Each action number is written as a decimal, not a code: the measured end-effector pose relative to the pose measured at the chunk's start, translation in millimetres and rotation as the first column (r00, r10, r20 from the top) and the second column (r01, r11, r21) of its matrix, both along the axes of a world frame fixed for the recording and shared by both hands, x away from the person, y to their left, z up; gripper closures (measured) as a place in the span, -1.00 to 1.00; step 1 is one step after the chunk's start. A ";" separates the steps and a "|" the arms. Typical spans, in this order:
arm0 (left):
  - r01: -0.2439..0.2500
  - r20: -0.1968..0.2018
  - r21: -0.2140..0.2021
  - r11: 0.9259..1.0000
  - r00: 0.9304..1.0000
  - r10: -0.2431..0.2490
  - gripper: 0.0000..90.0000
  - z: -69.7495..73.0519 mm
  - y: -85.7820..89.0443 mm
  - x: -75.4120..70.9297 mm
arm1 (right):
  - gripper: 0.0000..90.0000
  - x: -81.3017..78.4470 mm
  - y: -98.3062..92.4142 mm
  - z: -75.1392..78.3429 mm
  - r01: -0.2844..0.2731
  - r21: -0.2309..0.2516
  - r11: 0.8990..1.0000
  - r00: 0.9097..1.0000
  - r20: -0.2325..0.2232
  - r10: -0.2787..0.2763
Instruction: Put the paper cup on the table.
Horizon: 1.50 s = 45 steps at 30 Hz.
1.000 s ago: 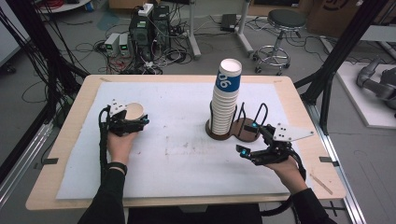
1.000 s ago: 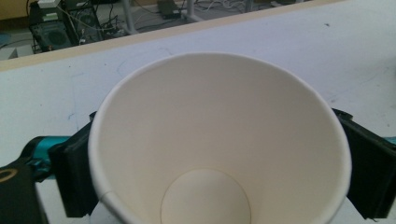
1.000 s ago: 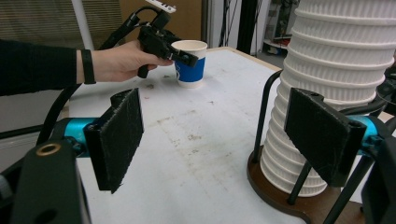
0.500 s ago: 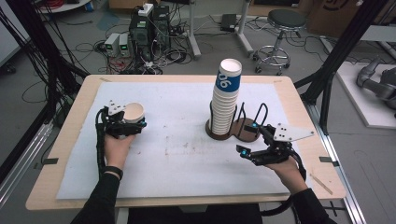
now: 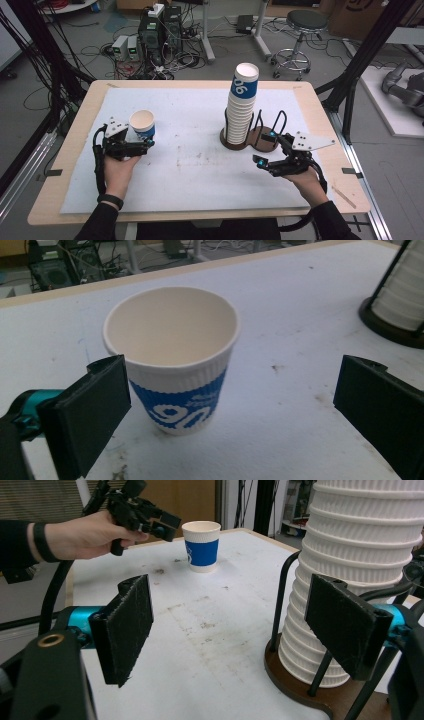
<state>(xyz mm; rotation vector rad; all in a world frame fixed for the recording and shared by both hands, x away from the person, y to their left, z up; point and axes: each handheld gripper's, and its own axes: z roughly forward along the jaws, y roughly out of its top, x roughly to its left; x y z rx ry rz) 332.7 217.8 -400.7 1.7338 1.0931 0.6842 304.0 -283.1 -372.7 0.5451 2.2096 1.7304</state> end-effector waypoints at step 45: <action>0.476 0.268 -0.080 0.876 0.857 -0.441 -0.96 6.2 -68.0 -41.5 | -0.56 1.7 -15.6 -5.6 0.080 -0.002 0.997 0.997 0.001 -0.080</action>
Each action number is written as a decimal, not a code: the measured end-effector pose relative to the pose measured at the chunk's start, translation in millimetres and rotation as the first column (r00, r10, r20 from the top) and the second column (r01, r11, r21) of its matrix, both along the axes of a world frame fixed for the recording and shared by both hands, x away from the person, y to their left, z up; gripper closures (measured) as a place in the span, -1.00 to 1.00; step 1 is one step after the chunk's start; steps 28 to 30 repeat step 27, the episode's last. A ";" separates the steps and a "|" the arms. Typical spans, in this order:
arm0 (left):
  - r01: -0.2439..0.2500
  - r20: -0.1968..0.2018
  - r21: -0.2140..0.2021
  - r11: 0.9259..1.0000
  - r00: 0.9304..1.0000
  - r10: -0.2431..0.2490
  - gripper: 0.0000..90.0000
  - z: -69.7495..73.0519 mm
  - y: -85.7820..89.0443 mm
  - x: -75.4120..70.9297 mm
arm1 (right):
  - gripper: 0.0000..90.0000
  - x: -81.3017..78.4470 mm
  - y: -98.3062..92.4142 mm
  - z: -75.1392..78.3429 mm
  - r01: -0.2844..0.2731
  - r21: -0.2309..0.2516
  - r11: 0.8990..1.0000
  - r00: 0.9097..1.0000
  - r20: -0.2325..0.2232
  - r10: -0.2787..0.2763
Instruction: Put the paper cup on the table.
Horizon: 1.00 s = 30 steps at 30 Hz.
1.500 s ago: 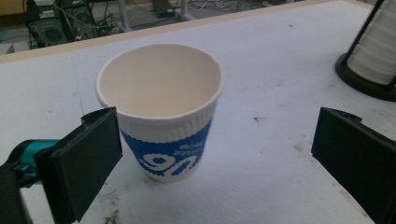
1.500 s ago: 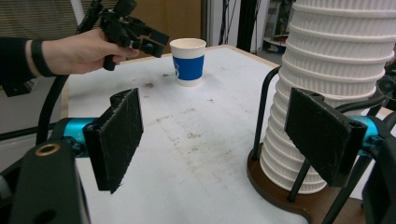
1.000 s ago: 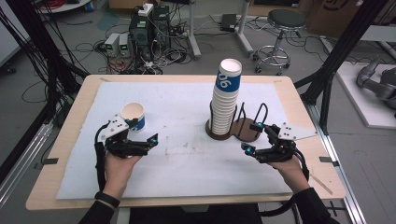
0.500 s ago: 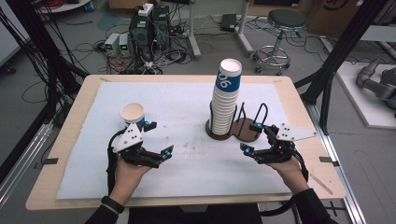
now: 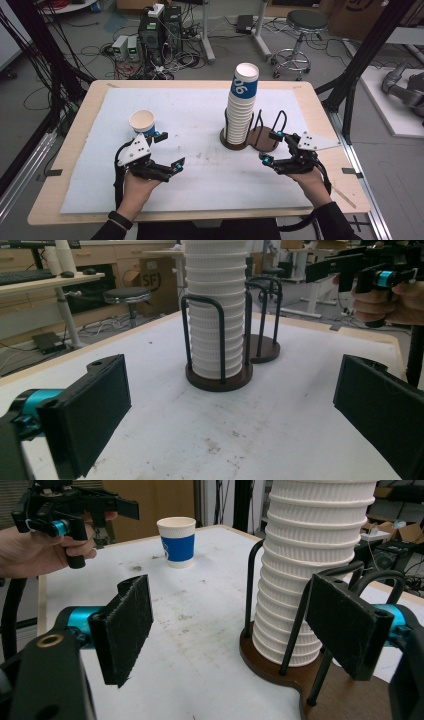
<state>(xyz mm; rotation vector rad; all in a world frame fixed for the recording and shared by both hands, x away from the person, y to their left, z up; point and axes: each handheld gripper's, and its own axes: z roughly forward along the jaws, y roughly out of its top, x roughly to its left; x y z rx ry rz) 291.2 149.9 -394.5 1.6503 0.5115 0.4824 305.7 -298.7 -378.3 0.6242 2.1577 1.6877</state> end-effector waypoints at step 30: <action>-0.012 -0.034 0.022 1.000 0.999 0.013 -0.96 -5.8 0.7 2.9 | -0.56 3.0 4.1 -3.1 -0.023 0.001 1.000 0.999 -0.033 0.023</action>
